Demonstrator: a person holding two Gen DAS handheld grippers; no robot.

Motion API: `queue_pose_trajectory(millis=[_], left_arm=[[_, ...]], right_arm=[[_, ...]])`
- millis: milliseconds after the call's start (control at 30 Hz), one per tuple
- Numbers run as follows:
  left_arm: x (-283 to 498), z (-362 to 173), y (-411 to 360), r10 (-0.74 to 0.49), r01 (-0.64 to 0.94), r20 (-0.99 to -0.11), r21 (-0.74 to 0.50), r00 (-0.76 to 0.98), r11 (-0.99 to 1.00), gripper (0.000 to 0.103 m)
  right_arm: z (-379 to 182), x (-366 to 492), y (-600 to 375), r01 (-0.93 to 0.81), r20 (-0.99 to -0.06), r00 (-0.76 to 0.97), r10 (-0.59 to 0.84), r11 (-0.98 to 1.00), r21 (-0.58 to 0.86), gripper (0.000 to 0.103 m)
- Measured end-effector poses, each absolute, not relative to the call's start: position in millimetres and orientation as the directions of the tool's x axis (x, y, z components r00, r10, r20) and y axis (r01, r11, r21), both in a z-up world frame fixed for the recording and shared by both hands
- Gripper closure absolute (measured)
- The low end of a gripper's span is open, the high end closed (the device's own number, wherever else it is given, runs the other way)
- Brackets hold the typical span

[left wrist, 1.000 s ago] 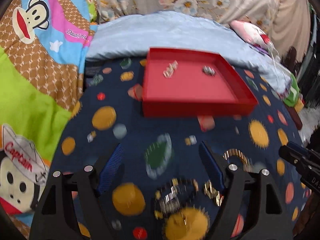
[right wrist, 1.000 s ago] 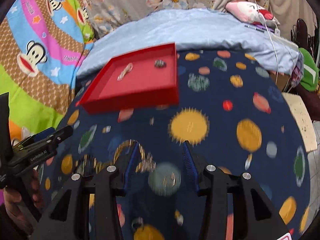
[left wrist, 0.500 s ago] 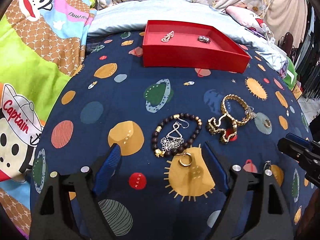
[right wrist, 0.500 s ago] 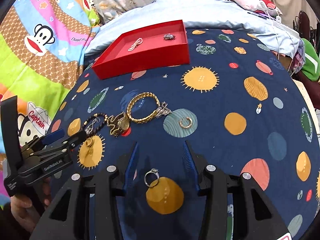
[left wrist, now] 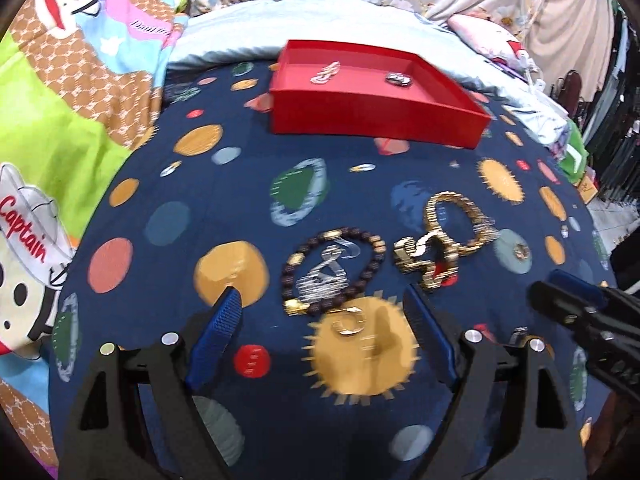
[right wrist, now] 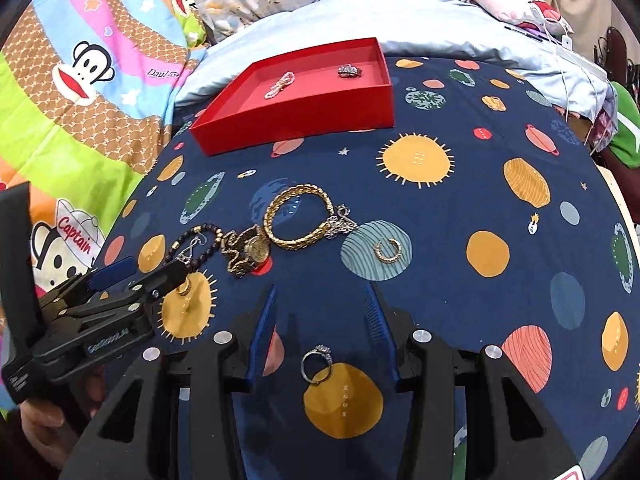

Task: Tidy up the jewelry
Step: 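Lower the left tool onto the gold watch and close it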

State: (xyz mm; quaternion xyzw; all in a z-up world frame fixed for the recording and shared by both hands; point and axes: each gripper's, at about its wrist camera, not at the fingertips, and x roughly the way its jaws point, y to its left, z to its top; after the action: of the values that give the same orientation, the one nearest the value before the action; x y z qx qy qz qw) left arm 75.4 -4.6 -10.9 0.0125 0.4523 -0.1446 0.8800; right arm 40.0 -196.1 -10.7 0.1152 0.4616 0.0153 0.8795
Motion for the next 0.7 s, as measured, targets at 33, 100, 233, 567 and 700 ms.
queue_pose_trajectory(millis=[33,100,233,567,700], left_arm=[[75,-10,-10,-0.255,0.278,-0.798,-0.114,0.546,0.954,0.023],[76,-8,-24,-0.290,0.312,-0.797,-0.135,0.529,0.940,0.023],[78,-10,-47,-0.328,0.353,-0.795,-0.154,0.511,0.923,0.024],[90,-27,-71,-0.317,0.365,-0.825,-0.145,0.469,0.920,0.056],[94,-27,-70,-0.335,0.369,-0.822,-0.167,0.460,0.914,0.084]], right_arm=[[-11,41,-199,0.087,-0.809,0.573,0.127,0.973,0.214,0.059],[-10,40,-203,0.096,-0.810,0.575,0.117,0.973,0.209,0.059],[-7,39,-215,0.124,-0.806,0.585,0.093,0.972,0.202,0.059],[-8,41,-228,0.137,-0.802,0.588,0.103,0.965,0.224,0.059],[-9,45,-226,0.127,-0.801,0.587,0.115,0.964,0.232,0.059]])
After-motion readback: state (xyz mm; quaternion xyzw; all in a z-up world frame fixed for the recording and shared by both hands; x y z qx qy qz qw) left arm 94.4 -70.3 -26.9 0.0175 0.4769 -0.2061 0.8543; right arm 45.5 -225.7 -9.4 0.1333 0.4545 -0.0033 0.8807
